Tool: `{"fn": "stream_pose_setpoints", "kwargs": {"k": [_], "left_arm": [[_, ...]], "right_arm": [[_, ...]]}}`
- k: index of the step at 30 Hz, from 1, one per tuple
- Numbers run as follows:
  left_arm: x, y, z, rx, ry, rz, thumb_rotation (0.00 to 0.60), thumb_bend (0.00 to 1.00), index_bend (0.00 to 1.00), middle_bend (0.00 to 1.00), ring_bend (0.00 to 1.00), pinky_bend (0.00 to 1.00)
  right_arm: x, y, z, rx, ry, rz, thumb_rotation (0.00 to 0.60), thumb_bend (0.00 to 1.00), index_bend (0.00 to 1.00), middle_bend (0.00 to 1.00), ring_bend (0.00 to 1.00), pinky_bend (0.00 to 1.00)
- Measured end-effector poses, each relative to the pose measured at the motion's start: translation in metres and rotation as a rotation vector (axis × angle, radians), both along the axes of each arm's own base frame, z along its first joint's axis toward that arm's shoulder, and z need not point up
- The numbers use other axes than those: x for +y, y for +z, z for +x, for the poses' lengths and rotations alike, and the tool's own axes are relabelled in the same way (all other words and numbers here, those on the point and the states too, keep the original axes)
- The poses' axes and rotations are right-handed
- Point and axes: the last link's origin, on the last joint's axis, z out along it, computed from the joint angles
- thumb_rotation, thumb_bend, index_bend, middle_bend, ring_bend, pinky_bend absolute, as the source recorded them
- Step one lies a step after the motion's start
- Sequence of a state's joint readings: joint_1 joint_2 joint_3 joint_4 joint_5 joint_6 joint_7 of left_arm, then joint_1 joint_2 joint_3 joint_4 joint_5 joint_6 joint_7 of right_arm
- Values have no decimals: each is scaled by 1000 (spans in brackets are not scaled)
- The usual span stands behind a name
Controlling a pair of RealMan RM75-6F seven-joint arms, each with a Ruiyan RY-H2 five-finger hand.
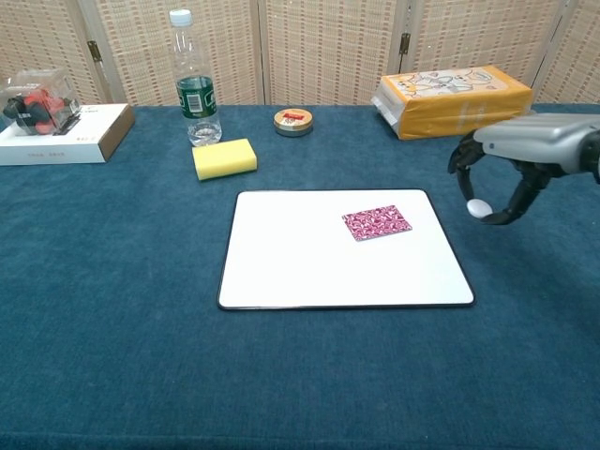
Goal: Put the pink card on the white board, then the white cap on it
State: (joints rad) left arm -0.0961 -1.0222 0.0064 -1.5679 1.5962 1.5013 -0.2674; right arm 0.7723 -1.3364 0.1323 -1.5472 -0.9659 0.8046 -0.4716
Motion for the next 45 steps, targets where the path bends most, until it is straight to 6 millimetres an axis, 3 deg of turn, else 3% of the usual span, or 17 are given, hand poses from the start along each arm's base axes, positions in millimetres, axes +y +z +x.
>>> {"fn": "stream_pose_setpoints", "kwargs": {"k": [8,14,19,30,34,40,45], "left_arm": [[-1,11,-5,-51,2,13,600,294,0,0,54,199],[-6,19,-8,-79,-13,15,600,294,0,0,54,199],[-9,23,-10,-92,-19,20,600,294,0,0,54,200],[-9,19,-8,-67,-23,9,600,294,0,0,54,200],[-7,18,-8,-66,-20,9,600,294,0,0,54,199],[-6,19,-9,-70,-16,14,600,294,0,0,54,200],[-7,20,-9,-66,-18,15,600,294,0,0,54,199]], "right_arm": [[-34,-44,56,19,28,58,600,245,576,206,61,0],[-45,-75,82,79,49,60,600,245,575,206,61,0],[-46,-83,84,118,40,51,600,245,576,205,61,0],[-49,-77,70,147,12,29,600,234,571,203,61,0],[-50,-77,70,142,13,33,600,196,457,181,61,0],[-48,-79,70,148,23,44,600,163,155,140,45,0],[-47,-74,72,137,25,41,600,155,117,121,25,0]]}}
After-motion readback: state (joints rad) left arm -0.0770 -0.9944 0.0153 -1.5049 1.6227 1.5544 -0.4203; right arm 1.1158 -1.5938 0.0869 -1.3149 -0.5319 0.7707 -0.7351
